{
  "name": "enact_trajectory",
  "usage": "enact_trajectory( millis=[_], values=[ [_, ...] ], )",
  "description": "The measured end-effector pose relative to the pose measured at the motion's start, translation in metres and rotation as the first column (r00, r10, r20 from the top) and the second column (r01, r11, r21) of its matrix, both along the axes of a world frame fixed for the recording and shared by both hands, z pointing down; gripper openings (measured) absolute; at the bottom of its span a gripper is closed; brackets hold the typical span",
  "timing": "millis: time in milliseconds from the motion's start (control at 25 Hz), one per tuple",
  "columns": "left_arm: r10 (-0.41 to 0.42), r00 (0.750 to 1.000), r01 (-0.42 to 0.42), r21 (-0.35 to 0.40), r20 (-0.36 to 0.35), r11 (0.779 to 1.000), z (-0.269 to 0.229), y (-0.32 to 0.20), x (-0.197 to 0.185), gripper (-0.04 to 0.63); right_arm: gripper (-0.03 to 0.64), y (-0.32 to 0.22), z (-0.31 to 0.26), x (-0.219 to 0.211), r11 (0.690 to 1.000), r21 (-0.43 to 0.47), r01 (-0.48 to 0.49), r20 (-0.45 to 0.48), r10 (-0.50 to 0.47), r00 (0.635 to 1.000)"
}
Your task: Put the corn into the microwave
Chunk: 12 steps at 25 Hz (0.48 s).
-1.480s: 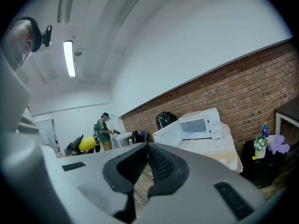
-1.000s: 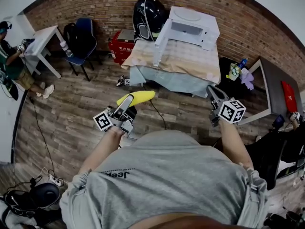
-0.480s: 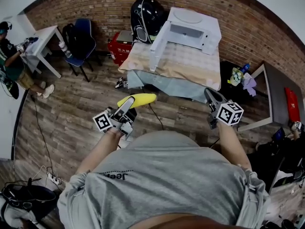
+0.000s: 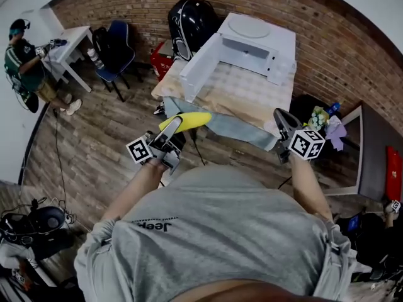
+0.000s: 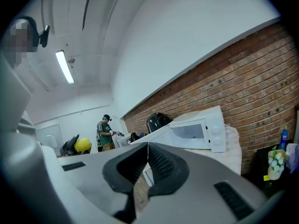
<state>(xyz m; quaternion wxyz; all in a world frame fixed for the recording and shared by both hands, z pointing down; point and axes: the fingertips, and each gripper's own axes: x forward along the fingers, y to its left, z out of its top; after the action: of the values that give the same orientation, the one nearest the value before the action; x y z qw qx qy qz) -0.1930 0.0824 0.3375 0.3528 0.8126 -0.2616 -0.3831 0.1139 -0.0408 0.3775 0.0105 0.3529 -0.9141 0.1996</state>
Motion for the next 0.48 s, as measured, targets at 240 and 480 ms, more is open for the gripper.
enact_trajectory(
  millis=[240, 480],
  values=[
    [-0.030, 0.999, 0.030, -0.014, 0.020, 0.999, -0.005, -0.043, 0.048, 0.275, 0.018, -0.048, 0.004, 0.040, 1.000, -0.005, 0.025, 0.033, -0.025, 0.999],
    [-0.024, 0.999, 0.025, -0.033, 0.044, 0.999, -0.007, -0.079, 0.083, 0.275, 0.018, -0.080, 0.011, 0.070, 1.000, -0.018, 0.020, 0.057, -0.019, 0.998]
  ],
)
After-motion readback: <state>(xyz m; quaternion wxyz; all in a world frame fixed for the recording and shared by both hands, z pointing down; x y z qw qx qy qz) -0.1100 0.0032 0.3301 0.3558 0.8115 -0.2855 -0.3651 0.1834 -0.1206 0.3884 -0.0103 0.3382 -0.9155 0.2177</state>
